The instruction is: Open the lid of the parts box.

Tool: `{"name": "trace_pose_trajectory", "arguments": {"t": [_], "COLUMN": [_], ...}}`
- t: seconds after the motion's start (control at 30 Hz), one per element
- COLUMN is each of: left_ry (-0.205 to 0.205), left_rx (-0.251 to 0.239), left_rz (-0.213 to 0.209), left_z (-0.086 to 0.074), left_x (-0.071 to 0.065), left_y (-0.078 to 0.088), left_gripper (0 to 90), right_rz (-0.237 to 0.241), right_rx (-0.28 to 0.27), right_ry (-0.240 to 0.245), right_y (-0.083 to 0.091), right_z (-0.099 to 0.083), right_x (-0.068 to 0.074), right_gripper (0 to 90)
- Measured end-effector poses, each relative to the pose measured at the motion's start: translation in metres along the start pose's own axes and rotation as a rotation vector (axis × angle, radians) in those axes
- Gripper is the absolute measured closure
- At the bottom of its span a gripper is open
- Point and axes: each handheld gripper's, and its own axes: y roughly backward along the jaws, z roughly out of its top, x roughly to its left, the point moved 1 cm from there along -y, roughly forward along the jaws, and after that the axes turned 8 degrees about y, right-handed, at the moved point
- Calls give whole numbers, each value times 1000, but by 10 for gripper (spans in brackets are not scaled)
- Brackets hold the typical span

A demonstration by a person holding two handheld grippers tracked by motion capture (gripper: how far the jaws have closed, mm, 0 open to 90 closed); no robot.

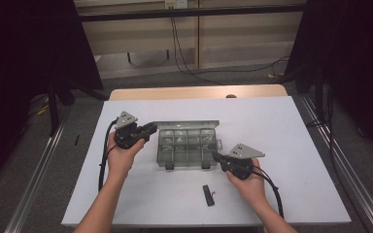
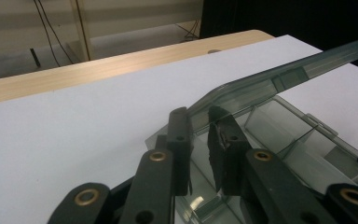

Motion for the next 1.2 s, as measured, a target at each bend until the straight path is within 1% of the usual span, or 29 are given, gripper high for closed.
{"name": "trace_pose_trajectory", "arguments": {"t": [0.07,0.2,0.27,0.57,0.8,1.2], "left_ry": [8,3,11,17,21,25], "left_rx": [-2,1,1,2,-1,-3], "left_rz": [-1,2,4,10,7,20], "left_z": [0,2,3,7,7,12], "left_x": [0,1,1,2,3,5], "left_y": [-1,-2,-3,-5,-7,-12], "left_gripper": [792,792,793,793,793,796], "right_rz": [0,1,2,1,-1,0], "right_rx": [-2,-3,-3,-3,-4,-7], "right_ry": [1,0,1,-1,0,-5], "right_y": [0,0,0,0,-1,-1], "right_z": [0,0,0,0,0,-1], "right_x": [0,0,0,0,0,0], "right_gripper": [900,900,900,900,900,900]}}
